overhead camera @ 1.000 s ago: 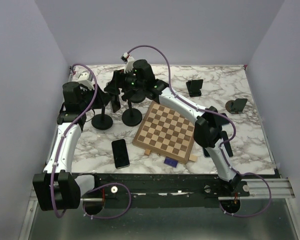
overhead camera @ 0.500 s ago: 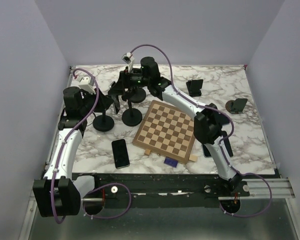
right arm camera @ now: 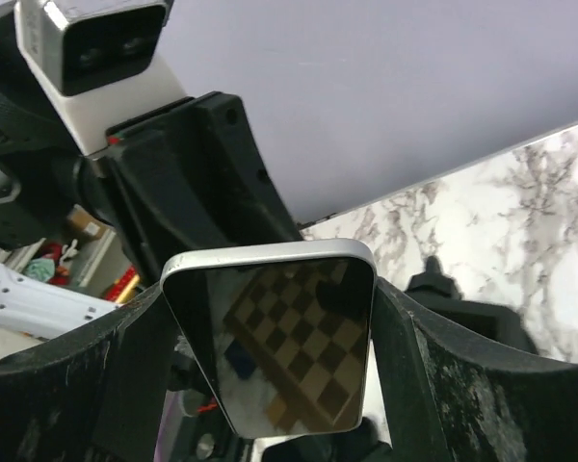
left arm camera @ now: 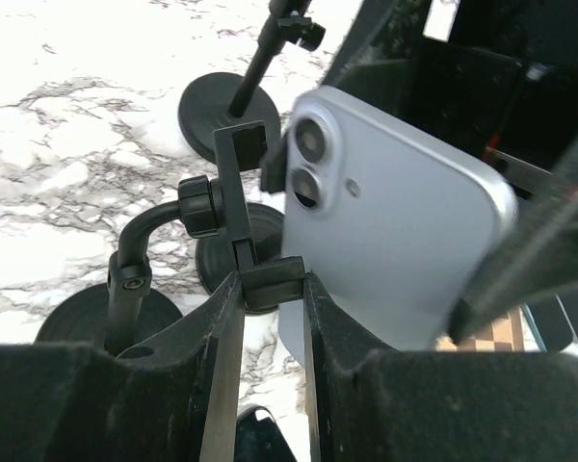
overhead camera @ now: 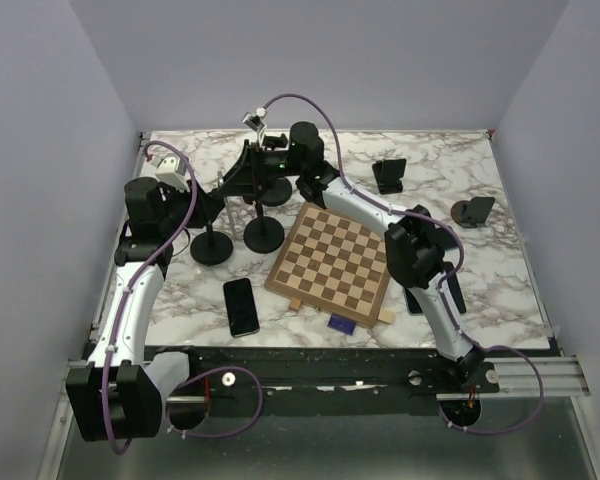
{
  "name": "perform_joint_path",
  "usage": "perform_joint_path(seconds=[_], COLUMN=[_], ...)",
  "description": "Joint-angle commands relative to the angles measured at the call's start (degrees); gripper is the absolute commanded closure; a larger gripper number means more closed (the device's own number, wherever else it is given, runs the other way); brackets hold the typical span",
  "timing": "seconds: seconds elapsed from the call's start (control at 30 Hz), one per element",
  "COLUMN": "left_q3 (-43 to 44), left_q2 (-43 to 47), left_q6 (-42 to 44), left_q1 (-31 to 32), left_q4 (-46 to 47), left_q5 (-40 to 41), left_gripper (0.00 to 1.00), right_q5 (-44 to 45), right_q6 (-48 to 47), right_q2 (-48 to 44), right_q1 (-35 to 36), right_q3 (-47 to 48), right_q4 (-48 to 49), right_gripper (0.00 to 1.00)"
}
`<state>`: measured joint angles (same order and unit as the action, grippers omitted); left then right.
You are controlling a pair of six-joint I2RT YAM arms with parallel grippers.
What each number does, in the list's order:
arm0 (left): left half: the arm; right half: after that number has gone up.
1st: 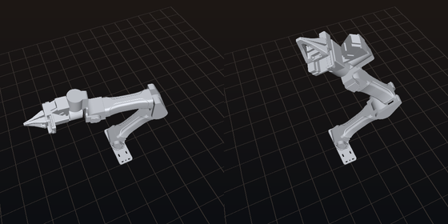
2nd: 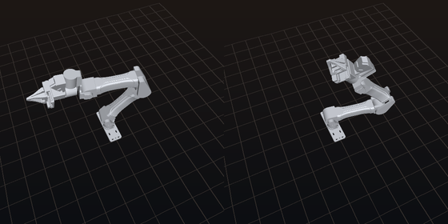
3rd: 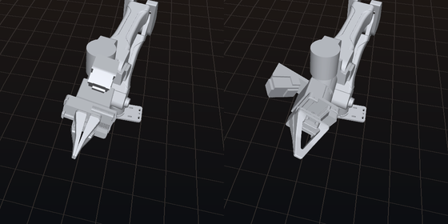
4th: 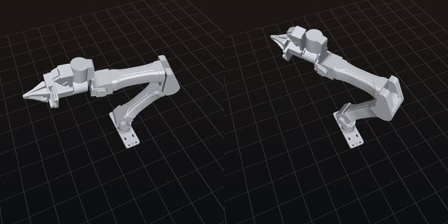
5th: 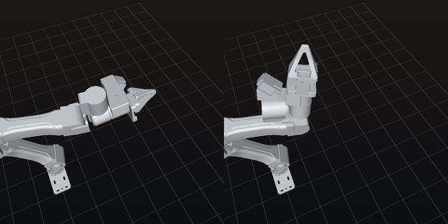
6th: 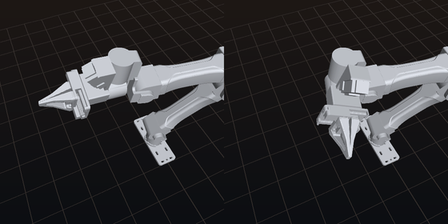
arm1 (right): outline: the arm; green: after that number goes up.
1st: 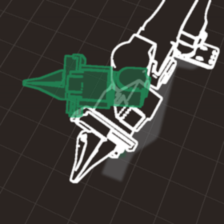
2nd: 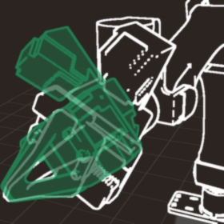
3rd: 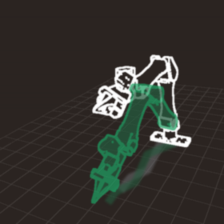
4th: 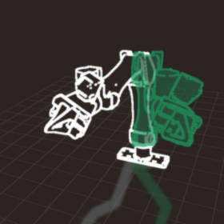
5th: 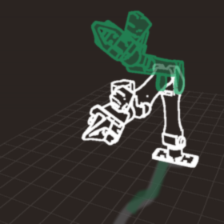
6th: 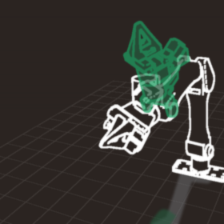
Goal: Remove the phone from the phone stand
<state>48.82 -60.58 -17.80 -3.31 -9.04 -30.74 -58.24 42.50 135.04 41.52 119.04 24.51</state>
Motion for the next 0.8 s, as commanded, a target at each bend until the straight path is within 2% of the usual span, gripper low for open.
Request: perform_joint_path(seconds=[0.0, 0.2, 0.37, 0.47, 0.67, 0.77], left_q3=[-1.6, -3.5, -2.1, 2.2, 9.5, 11.6], left_q2=[2.1, 3.4, 0.8, -3.9, -13.5, -15.0], left_q6=[2.2, 2.2, 3.0, 5.8, 8.8, 9.9], left_q1=[-0.3, -0.3, -0.4, -0.3, -1.9, -1.9], left_q4=[-0.8, 7.9, 15.6, 16.2, 15.2, 13.8], left_q5=[6.6, 4.4, 0.6, -5.5, -9.2, -8.4], left_gripper=[1.00, 1.00, 1.00, 1.00, 1.00, 0.99], right_q5=[0.3, 7.5, 8.1, 8.9, 12.6, 16.0], right_q6=[7.4, 2.5, 2.2, 0.9, -1.7, -2.6], right_q2=[-6.4, -12.4, -16.5, -19.2, -27.3, -31.5], right_q1=[1.5, 1.8, 1.8, 1.8, 1.8, 1.8], right_q3=[-3.1, -5.9, -7.2, -8.8, -18.3, -24.8], right_q4=[7.3, -1.8, -4.0, -5.7, -7.3, -8.5], right_gripper=[0.99, 0.99, 0.99, 0.99, 0.99, 0.99])
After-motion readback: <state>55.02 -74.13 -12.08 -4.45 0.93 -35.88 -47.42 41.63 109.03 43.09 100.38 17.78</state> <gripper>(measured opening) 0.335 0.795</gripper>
